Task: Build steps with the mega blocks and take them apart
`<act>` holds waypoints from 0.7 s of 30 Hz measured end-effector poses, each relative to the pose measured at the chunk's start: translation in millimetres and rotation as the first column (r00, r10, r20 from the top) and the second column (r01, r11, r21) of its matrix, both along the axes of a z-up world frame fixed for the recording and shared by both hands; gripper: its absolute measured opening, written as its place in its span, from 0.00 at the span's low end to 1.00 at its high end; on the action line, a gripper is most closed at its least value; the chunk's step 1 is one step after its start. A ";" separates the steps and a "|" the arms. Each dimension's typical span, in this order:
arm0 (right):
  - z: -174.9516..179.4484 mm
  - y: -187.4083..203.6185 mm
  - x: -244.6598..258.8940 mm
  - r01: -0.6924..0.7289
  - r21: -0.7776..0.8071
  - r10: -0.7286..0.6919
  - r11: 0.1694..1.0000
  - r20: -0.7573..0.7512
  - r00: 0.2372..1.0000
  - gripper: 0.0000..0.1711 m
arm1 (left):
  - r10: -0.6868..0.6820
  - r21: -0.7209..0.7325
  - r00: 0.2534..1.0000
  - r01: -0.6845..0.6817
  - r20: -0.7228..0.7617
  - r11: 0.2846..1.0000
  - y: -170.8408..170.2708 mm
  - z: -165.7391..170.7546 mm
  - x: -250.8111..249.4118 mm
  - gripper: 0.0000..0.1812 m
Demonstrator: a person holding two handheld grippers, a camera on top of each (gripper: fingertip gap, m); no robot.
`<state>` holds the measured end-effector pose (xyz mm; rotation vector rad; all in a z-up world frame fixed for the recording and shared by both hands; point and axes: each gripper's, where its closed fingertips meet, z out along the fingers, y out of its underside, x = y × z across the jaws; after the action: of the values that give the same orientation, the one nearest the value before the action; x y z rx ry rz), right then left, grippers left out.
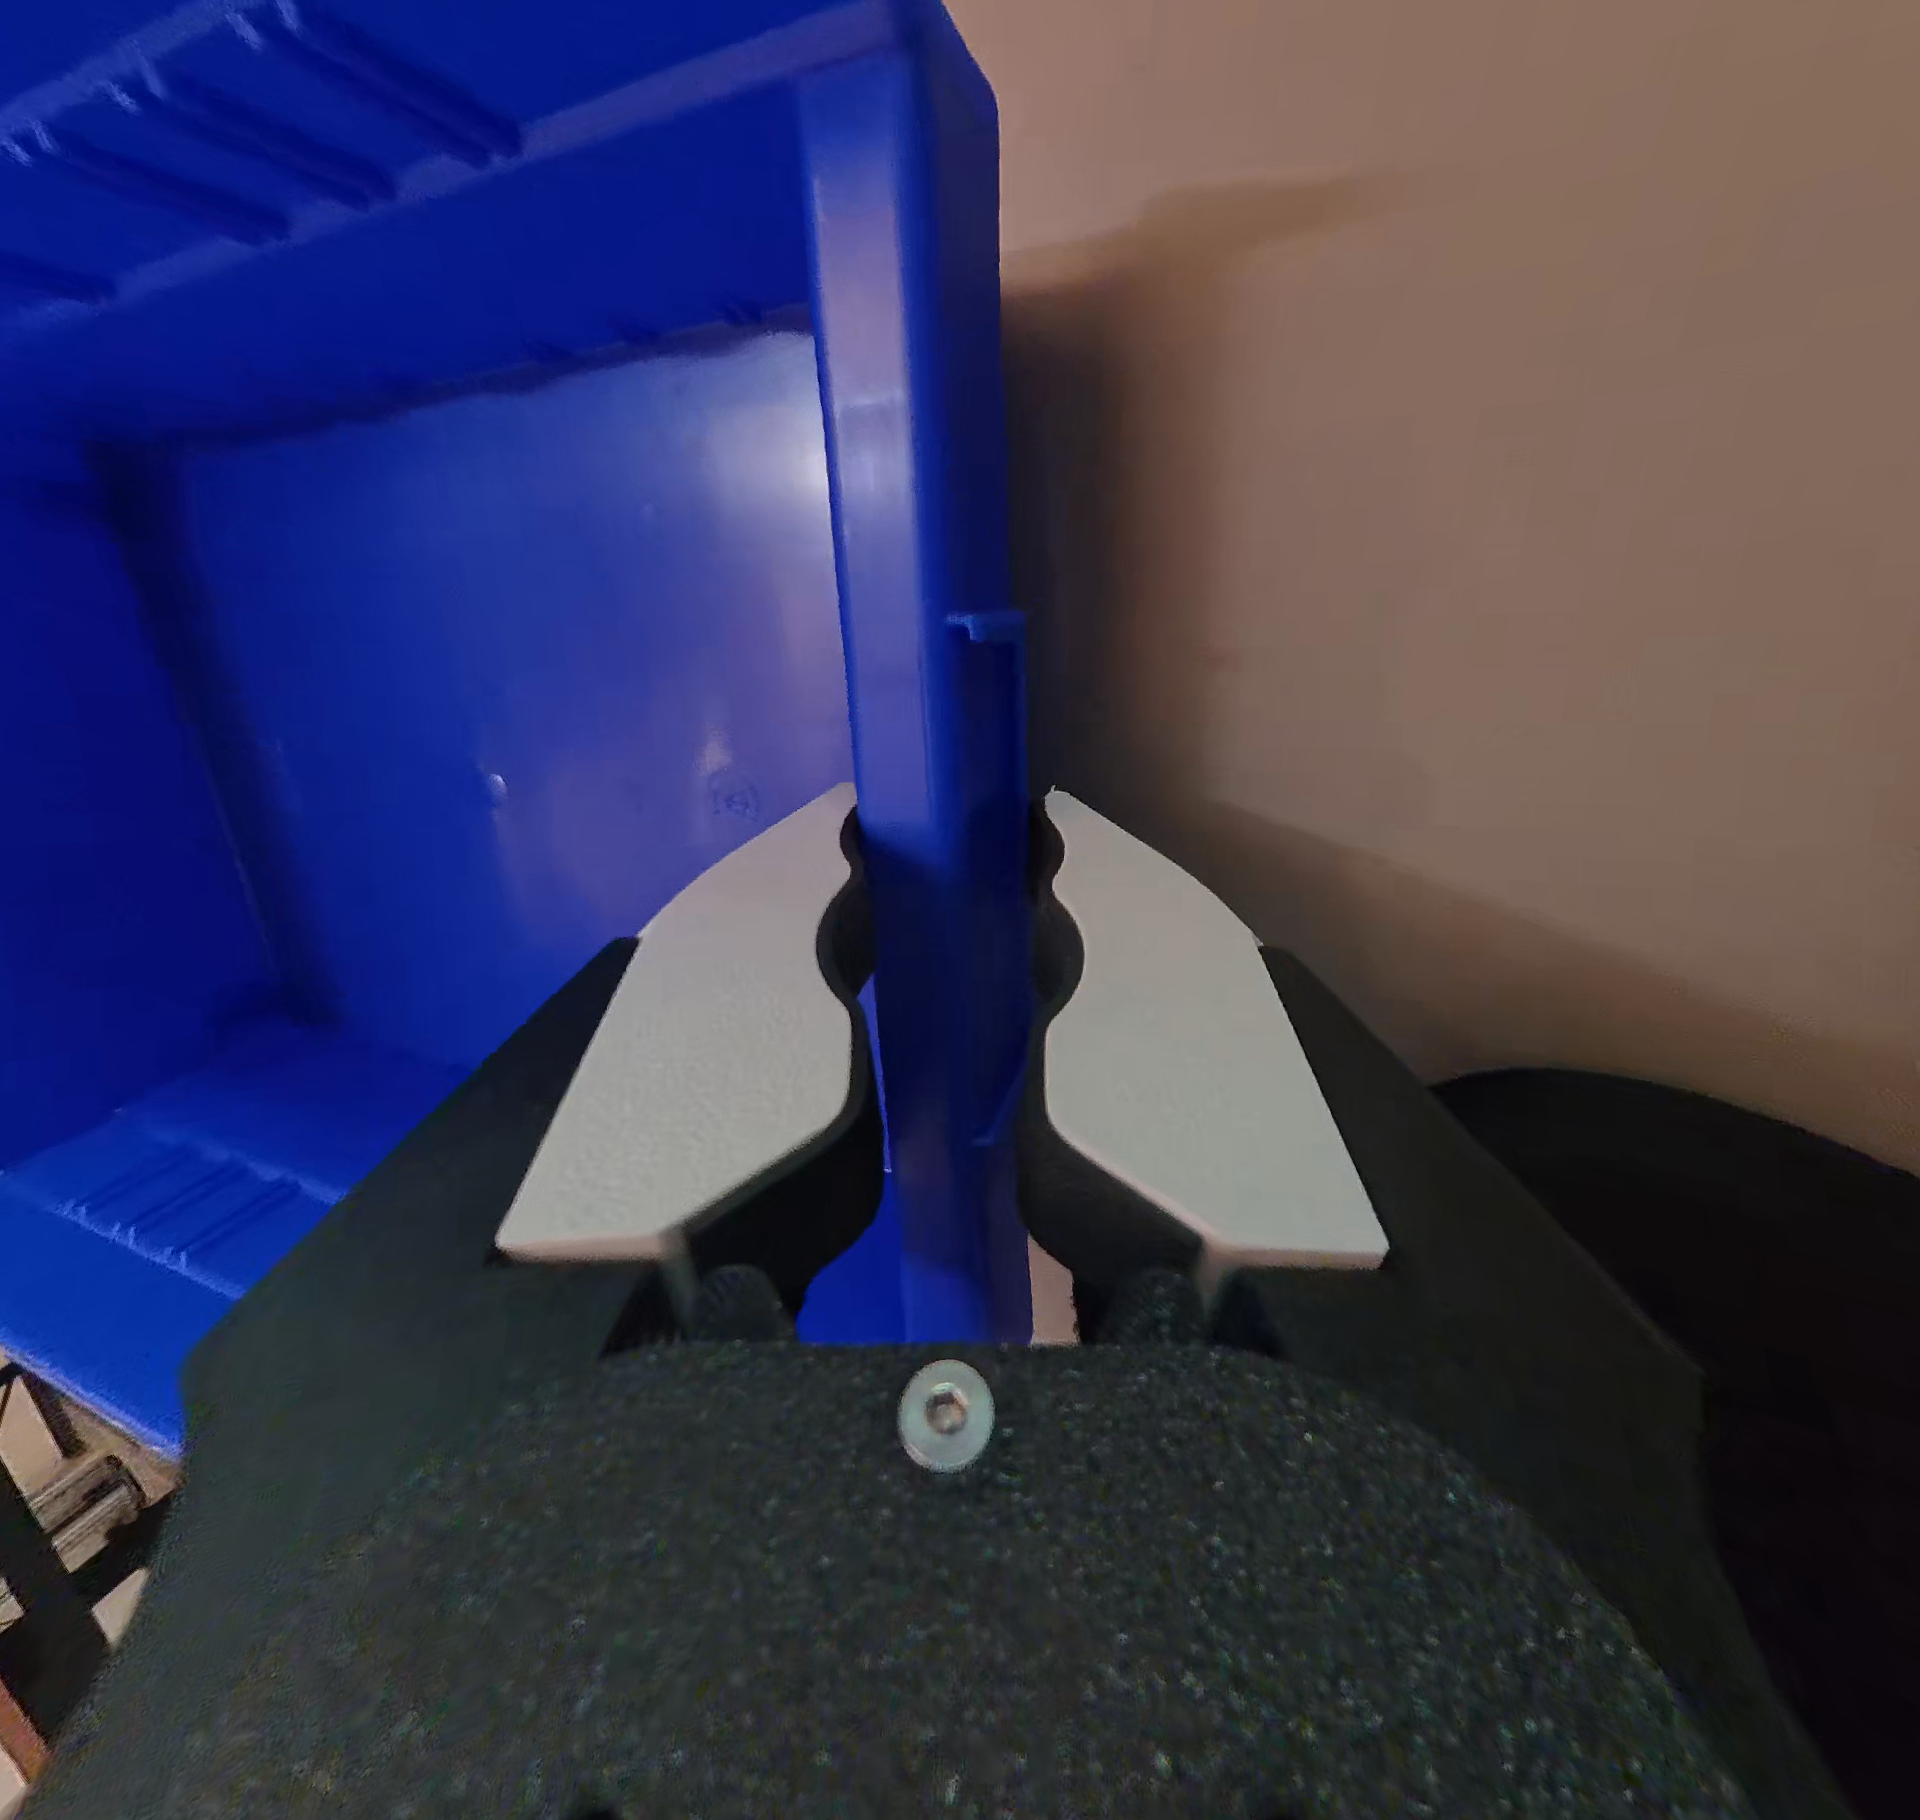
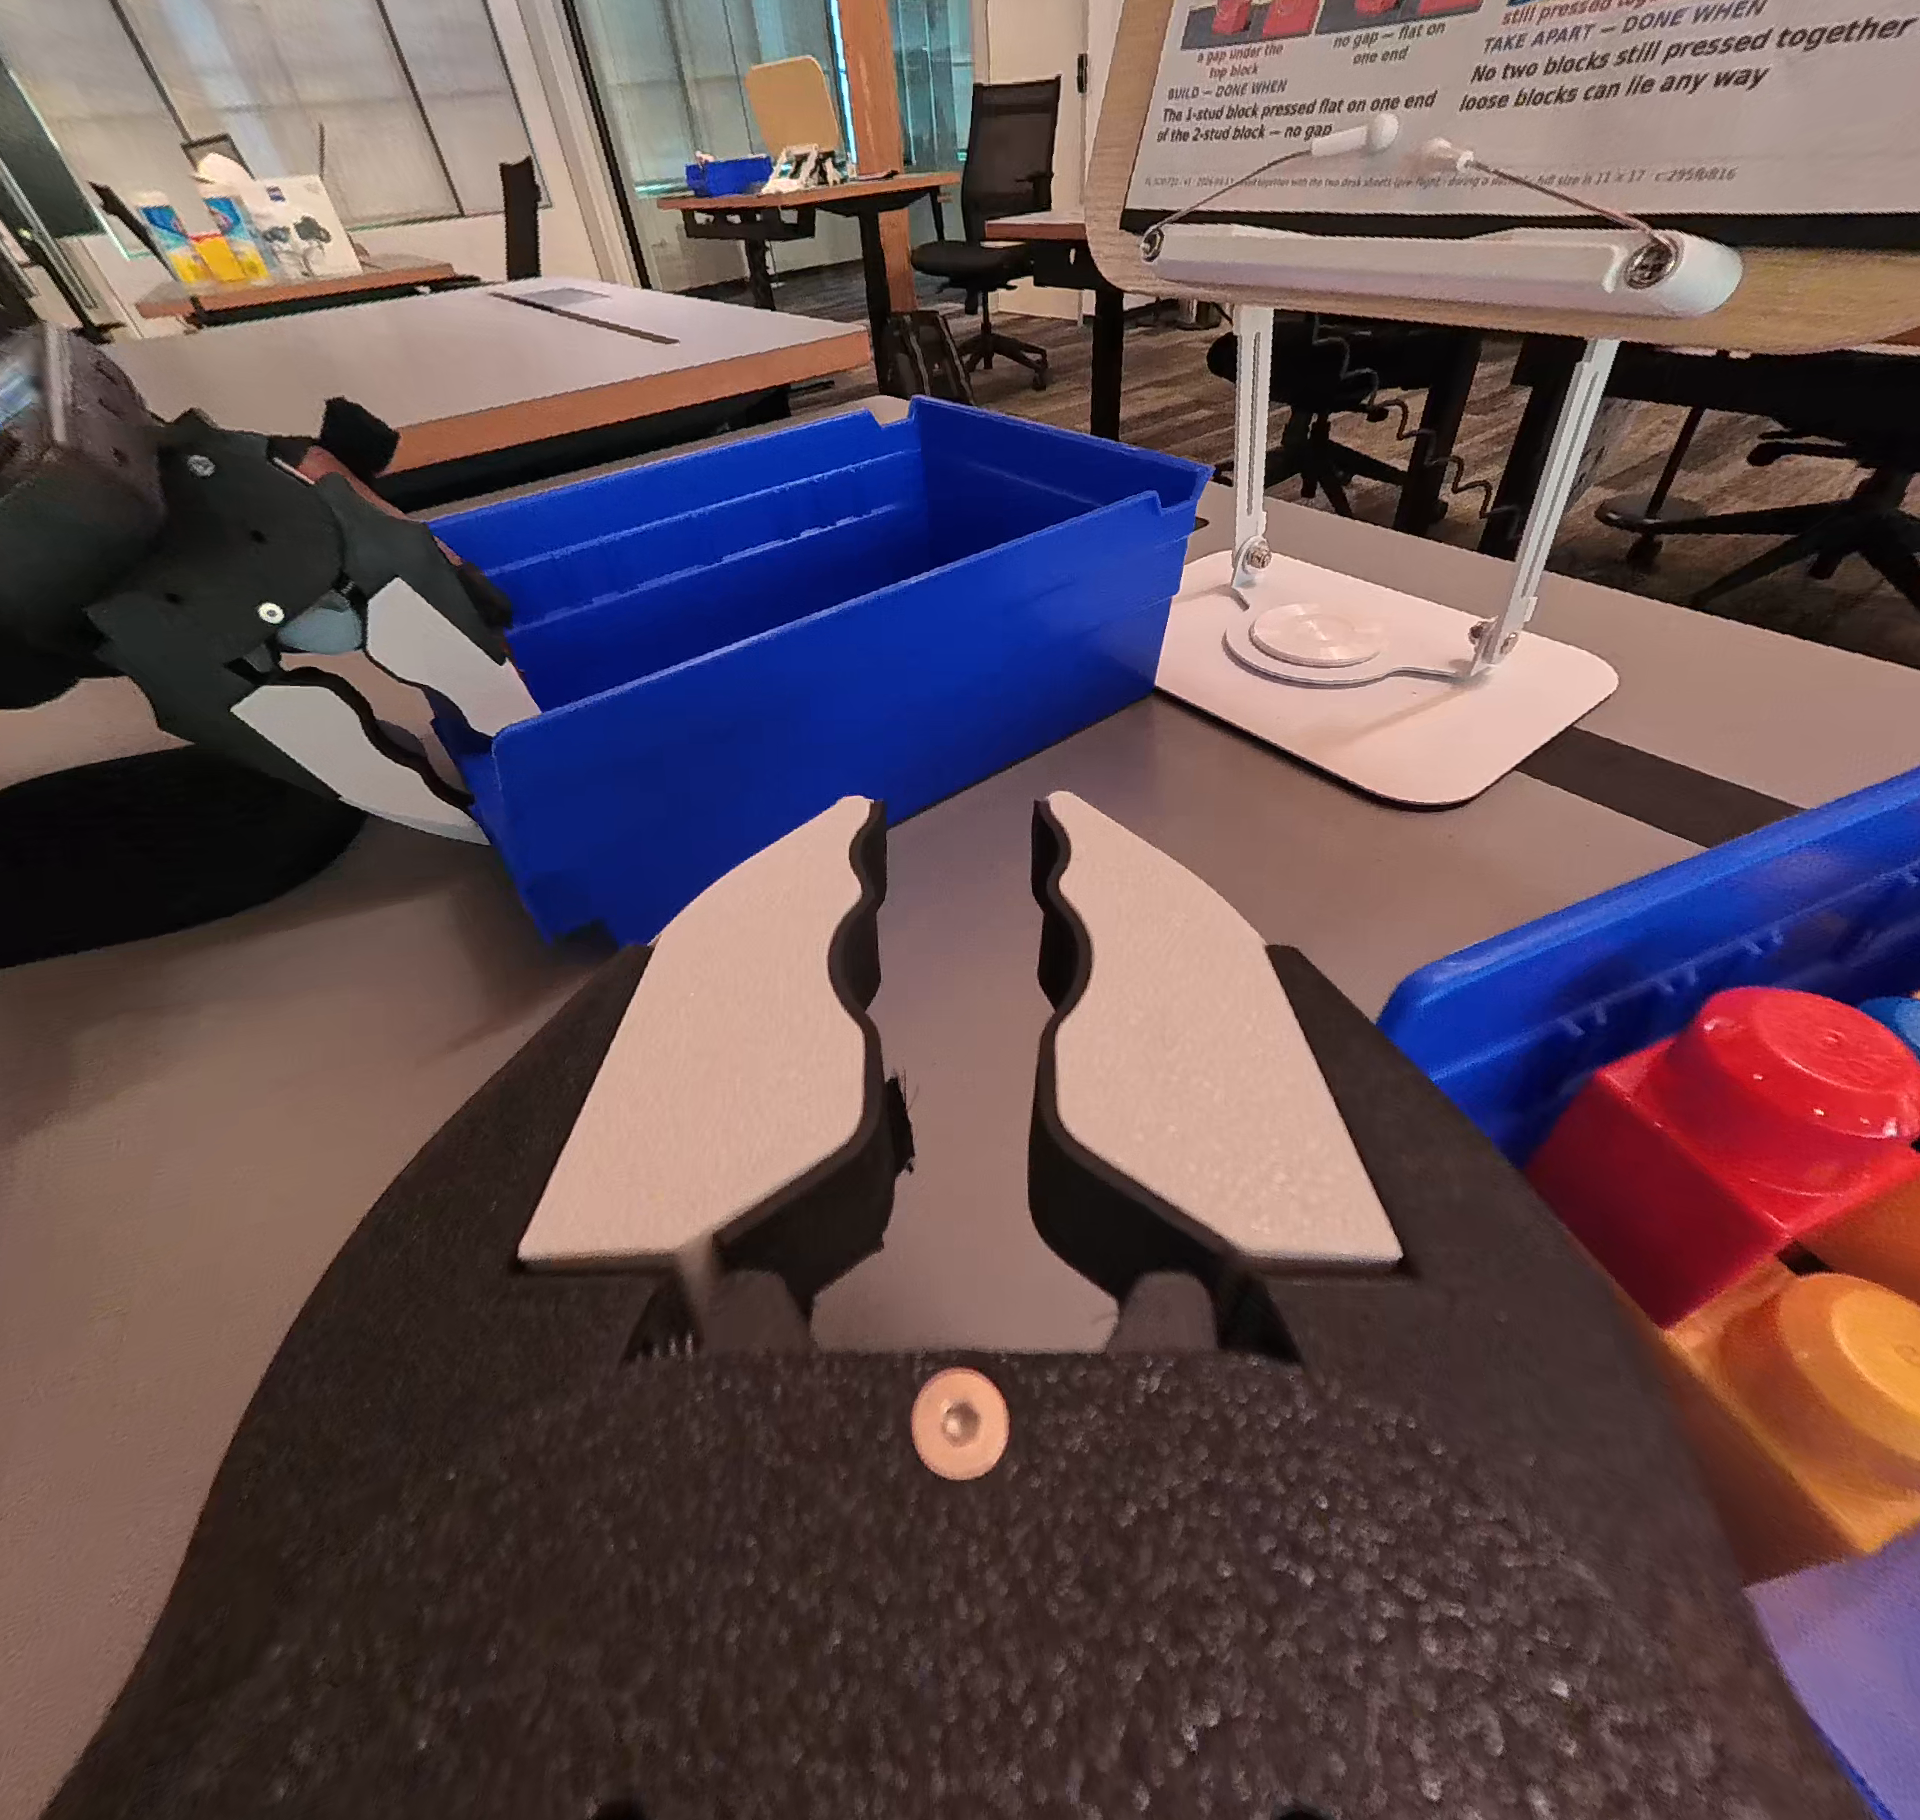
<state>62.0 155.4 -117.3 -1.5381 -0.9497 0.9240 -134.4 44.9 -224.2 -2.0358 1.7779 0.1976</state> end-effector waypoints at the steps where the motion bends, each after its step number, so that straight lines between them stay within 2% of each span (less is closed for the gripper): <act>1: 0.9 -0.5 0.4 -0.001 0.005 0.001 1.000 0.001 1.000 0.16 | 0.004 0.005 1.000 -0.004 0.002 1.000 -0.2 0.5 -1.4 0.15; 3: 6.4 -0.6 5.2 0.010 0.034 -0.011 0.999 0.018 1.000 0.16 | 0.032 0.032 0.998 -0.033 0.046 0.999 1.0 6.7 -1.9 0.20; 6: 23.6 6.1 34.1 0.080 0.142 -0.097 0.987 0.117 0.988 0.18 | 0.084 0.050 0.969 -0.098 0.232 0.994 -3.2 30.8 4.5 0.23; 8: 28.7 11.7 64.7 0.112 0.172 -0.151 0.979 0.237 0.960 0.20 | 0.107 0.061 0.920 -0.140 0.378 0.988 -8.2 49.4 8.4 0.24; 10: 22.3 18.4 96.6 0.123 0.176 -0.184 0.977 0.395 0.900 0.21 | 0.118 0.068 0.856 -0.175 0.503 0.982 -15.0 63.7 10.6 0.24; 12: 3.7 23.6 126.0 0.102 0.146 -0.170 0.984 0.596 0.785 0.24 | 0.117 0.071 0.794 -0.198 0.596 0.978 -23.2 71.3 13.3 0.23; 15: -27.0 30.2 157.1 0.036 0.081 -0.087 0.996 0.835 0.543 0.32 | 0.116 0.062 0.720 -0.216 0.685 0.974 -35.4 73.6 19.3 0.23; 18: -57.3 33.8 171.0 -0.029 -0.035 0.042 0.999 0.940 0.337 0.36 | 0.109 0.061 0.684 -0.219 0.721 0.974 -43.3 71.4 27.7 0.23; 21: -82.9 41.4 181.2 -0.054 -0.097 0.104 0.994 0.982 0.156 0.38 | 0.097 0.062 0.665 -0.210 0.740 0.976 -48.4 72.8 36.5 0.22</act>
<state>243.3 196.8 -200.2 -2.1414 -1.9675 -0.2578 -97.9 -3.5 -151.4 -1.7795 1.0418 -0.4005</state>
